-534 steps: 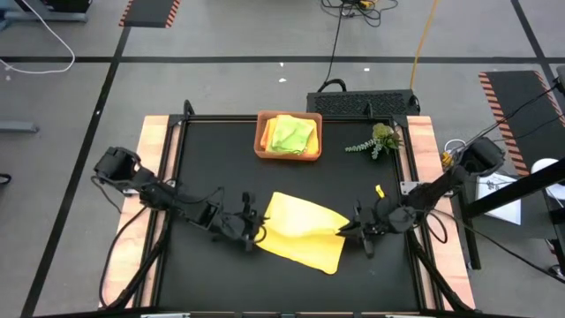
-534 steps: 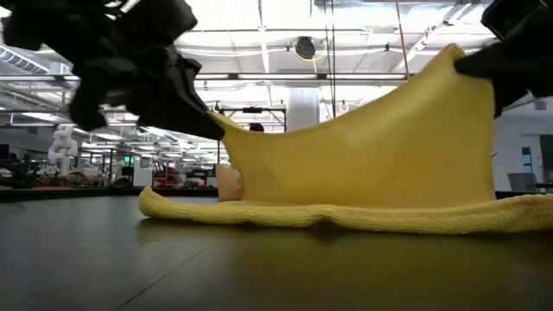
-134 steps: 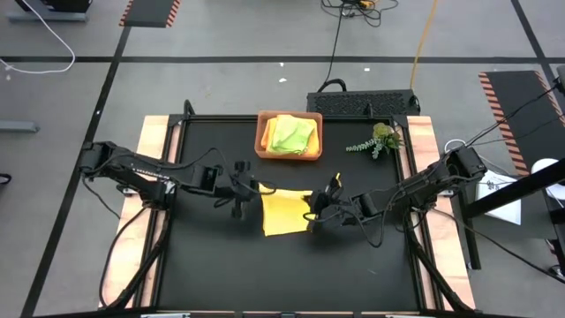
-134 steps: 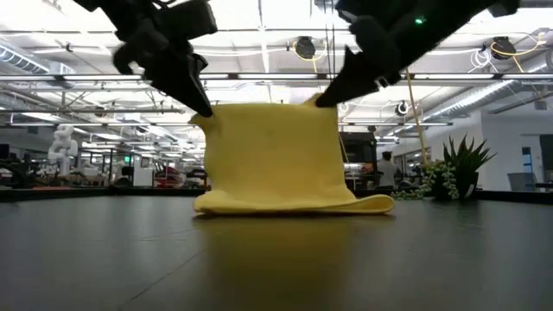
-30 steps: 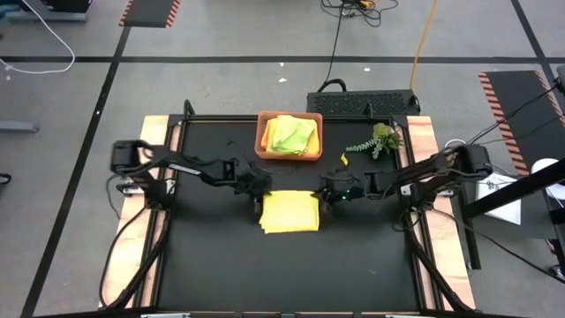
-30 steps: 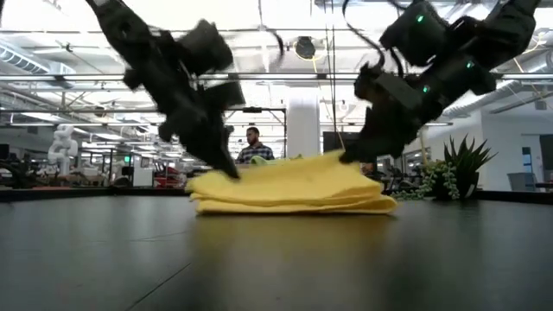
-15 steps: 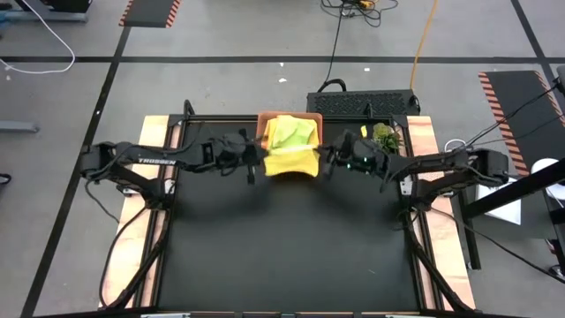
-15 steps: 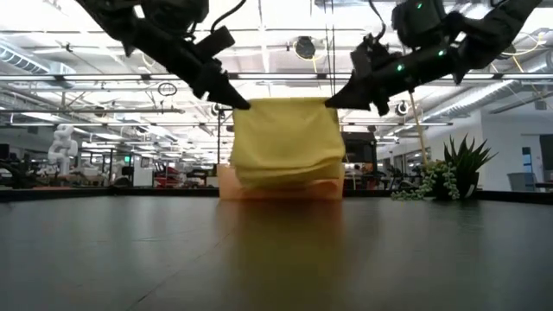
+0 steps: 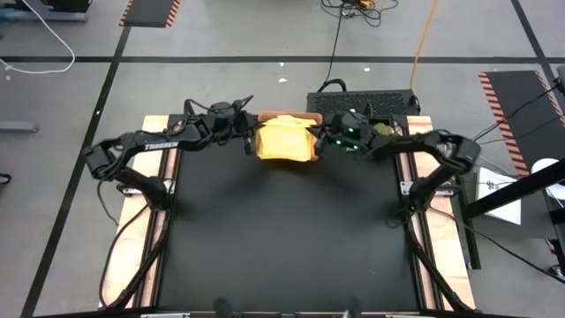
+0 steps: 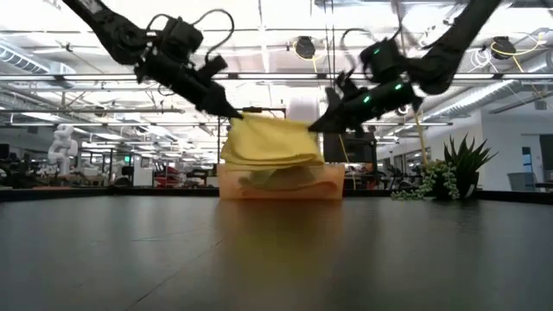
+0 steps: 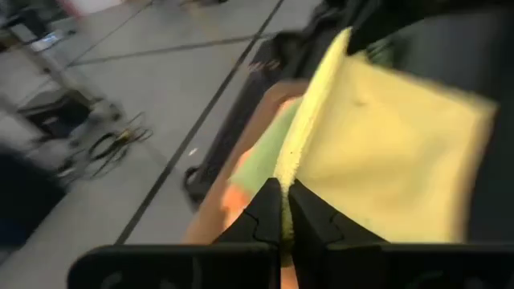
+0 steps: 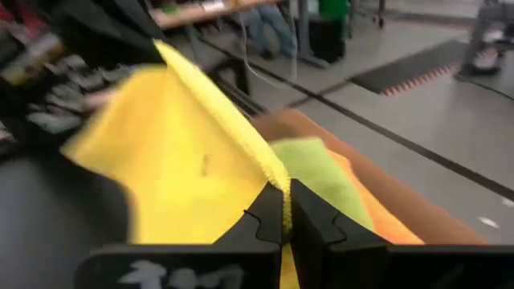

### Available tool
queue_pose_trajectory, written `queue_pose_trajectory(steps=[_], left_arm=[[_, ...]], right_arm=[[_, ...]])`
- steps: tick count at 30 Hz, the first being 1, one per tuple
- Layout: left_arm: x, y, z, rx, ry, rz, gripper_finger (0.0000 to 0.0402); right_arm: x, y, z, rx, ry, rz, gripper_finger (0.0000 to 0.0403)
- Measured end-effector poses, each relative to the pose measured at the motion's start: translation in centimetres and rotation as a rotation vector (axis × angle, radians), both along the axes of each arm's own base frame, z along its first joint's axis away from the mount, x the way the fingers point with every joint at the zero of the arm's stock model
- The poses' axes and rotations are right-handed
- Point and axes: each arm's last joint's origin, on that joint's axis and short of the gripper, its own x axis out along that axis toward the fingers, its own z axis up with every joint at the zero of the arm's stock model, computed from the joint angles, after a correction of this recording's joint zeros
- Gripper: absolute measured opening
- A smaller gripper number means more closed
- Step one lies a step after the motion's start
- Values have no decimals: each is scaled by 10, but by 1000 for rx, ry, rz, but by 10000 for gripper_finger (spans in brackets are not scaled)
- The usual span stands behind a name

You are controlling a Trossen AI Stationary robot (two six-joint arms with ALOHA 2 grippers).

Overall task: Fold microfiber towels
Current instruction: Put the folded yellow towel into the orange bin, then return to Home Position

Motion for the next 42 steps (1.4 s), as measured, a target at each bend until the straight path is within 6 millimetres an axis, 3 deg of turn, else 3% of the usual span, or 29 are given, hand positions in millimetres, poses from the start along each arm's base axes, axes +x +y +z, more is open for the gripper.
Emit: queue_pose_trajectory(steps=[5,10,21,25,32,38,42], left_arm=[[11,20,-31,73,70,107,8],[17,38,-54,79,90,123,27],[36,66,-63,63,97,95,22],[39,68,-59,51,108,64,40],[43,69,-48,-39,196,48,148],[43,71,-8,-42,337,173,219],[33,58,35,-88,236,139,233]], right_arm=[[20,-21,-17,-27,113,-65,0],[23,-35,-27,-6,159,-95,5],[14,-46,-29,-28,191,-114,8],[11,-47,-32,-3,205,-28,28],[9,-43,-26,56,187,45,136],[-5,-30,25,-49,146,61,199],[-21,-16,61,-108,105,62,204]])
